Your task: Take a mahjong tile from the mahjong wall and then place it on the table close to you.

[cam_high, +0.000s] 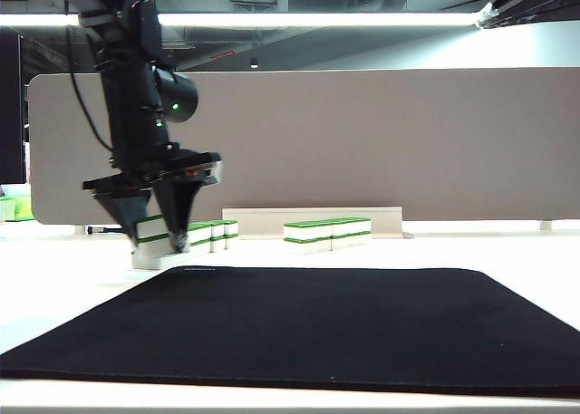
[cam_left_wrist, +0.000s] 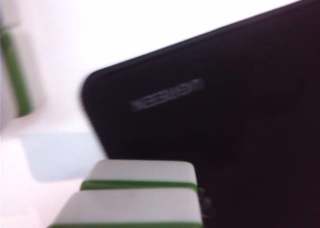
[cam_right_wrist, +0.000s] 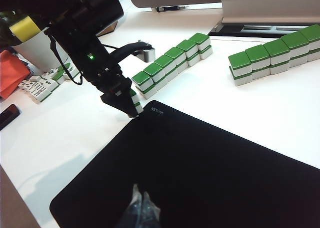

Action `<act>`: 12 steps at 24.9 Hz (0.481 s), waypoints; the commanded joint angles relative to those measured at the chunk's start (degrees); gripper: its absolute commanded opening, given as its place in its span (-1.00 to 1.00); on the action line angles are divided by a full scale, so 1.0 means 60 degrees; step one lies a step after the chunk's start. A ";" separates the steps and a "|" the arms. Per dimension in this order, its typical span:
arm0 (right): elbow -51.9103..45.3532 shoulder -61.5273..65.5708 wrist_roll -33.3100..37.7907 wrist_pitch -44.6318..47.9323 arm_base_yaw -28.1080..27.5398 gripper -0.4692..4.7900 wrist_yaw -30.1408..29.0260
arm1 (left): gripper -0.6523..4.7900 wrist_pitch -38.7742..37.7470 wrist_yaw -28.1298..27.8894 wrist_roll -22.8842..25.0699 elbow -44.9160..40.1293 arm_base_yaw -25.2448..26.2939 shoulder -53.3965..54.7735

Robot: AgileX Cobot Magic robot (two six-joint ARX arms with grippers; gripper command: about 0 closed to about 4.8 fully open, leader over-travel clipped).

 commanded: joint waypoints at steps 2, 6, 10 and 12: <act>0.0044 -0.0025 0.0007 0.0157 -0.0047 -0.83 0.0011 | -0.06 0.0175 0.0178 0.0535 0.0419 -0.0765 -0.0036; 0.0044 -0.0029 0.0007 0.0153 -0.0404 -0.83 0.0000 | -0.06 0.0353 0.0069 0.1872 0.0419 -0.1708 -0.0033; 0.0044 -0.0040 0.0011 0.0153 -0.0871 -0.83 -0.0007 | -0.06 0.0641 -0.0455 0.2371 0.0415 -0.2503 -0.0033; 0.0044 -0.0044 0.0011 0.0149 -0.1086 -0.83 -0.0007 | -0.06 0.0849 -0.0510 0.2492 0.0415 -0.2834 -0.0029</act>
